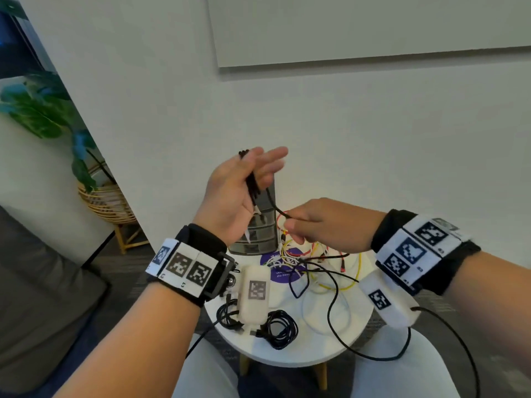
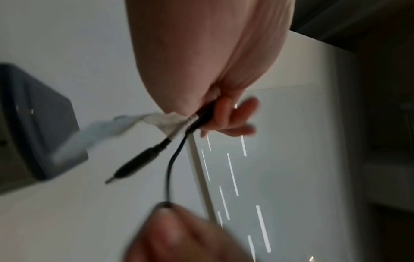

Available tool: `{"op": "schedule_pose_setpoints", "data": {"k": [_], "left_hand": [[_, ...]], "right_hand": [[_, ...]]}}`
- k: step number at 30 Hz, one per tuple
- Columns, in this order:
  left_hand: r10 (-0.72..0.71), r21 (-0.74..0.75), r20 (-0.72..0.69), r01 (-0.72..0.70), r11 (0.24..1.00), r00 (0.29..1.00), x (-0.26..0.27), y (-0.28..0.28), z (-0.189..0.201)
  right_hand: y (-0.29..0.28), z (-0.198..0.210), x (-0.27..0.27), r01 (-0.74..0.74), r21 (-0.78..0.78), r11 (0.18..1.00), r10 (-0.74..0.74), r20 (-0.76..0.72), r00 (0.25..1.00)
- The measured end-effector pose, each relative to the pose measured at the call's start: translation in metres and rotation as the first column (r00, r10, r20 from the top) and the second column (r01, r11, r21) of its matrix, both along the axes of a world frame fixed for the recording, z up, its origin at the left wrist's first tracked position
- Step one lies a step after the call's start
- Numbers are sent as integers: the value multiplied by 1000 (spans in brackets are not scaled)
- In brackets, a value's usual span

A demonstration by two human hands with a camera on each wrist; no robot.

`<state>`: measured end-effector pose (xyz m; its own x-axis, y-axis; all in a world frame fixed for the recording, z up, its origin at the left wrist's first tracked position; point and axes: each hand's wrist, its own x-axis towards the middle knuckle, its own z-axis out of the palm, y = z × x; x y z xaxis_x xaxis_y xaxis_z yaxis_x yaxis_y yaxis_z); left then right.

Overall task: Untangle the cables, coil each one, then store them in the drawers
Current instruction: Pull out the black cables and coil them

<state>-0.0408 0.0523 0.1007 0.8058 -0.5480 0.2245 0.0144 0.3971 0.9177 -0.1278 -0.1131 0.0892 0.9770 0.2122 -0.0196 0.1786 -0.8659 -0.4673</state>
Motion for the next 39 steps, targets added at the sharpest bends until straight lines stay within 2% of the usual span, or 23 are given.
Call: {"op": "schedule_pose_setpoints", "data": {"k": [2,4,7,9,10,12,13,14,16,18,20,22,24,26,28,30,32,34,35,37,39], "left_hand": [[5,160,105,-22,987,994,-5,-5,-4],[-19,326,236,-61,943,972,-11,-8,-5],[-179,390,330,39,920,927,-18,0,5],[-278,350,256,179,919,926,-20,7,13],[-315,291,214,247,924,925,-21,8,17],[-343,139,153,323,936,927,-21,7,25],[-336,68,143,329,942,931,-21,7,29],[-309,2,128,311,950,942,-20,6,30],[-263,-108,31,265,958,964,-18,2,30],[-256,-211,-90,233,950,963,-15,-3,24],[-159,-196,-136,130,972,978,-10,-7,17],[-1,-48,-39,-1,999,999,-6,-9,10],[55,153,115,-72,986,992,-5,-7,7],[29,372,310,-149,916,950,-6,-5,8],[-41,529,445,-226,818,895,-8,-2,8],[-91,574,408,-178,800,908,-8,2,6],[-142,519,257,-13,855,956,-6,8,6],[-252,377,107,195,906,962,-5,13,10],[-297,294,79,262,919,952,-6,15,13],[-323,168,81,307,937,943,-7,17,20],[-323,88,87,316,945,942,-10,19,28]], "right_hand": [[7,23,-4,-66,23,998,65,35,997],[3,51,-4,-93,-25,995,96,108,990],[-21,82,-5,-42,-13,999,44,233,971],[-35,86,-5,-13,140,990,-26,275,961],[-37,82,-4,-14,286,958,-64,261,963],[-30,67,-3,-4,595,804,-123,172,977],[-24,57,-1,22,687,727,-141,118,983],[-17,46,1,55,727,684,-153,70,986],[-3,26,1,124,714,689,-149,-28,988],[11,11,-1,141,652,745,-92,-108,990],[21,7,-6,126,613,780,-12,-187,982],[25,15,-12,90,589,803,66,-239,969],[22,30,-15,34,536,843,107,-230,967],[13,46,-15,11,409,913,48,-134,990],[2,60,-15,44,241,970,-59,56,997],[-10,70,-16,112,170,979,-156,275,949],[-18,71,-17,176,266,948,-273,395,877],[-22,63,-15,194,339,921,-342,460,819],[-24,57,-13,200,325,924,-346,493,798],[-26,40,-9,217,288,933,-341,508,791],[-28,23,-7,238,278,931,-346,457,819]]}}
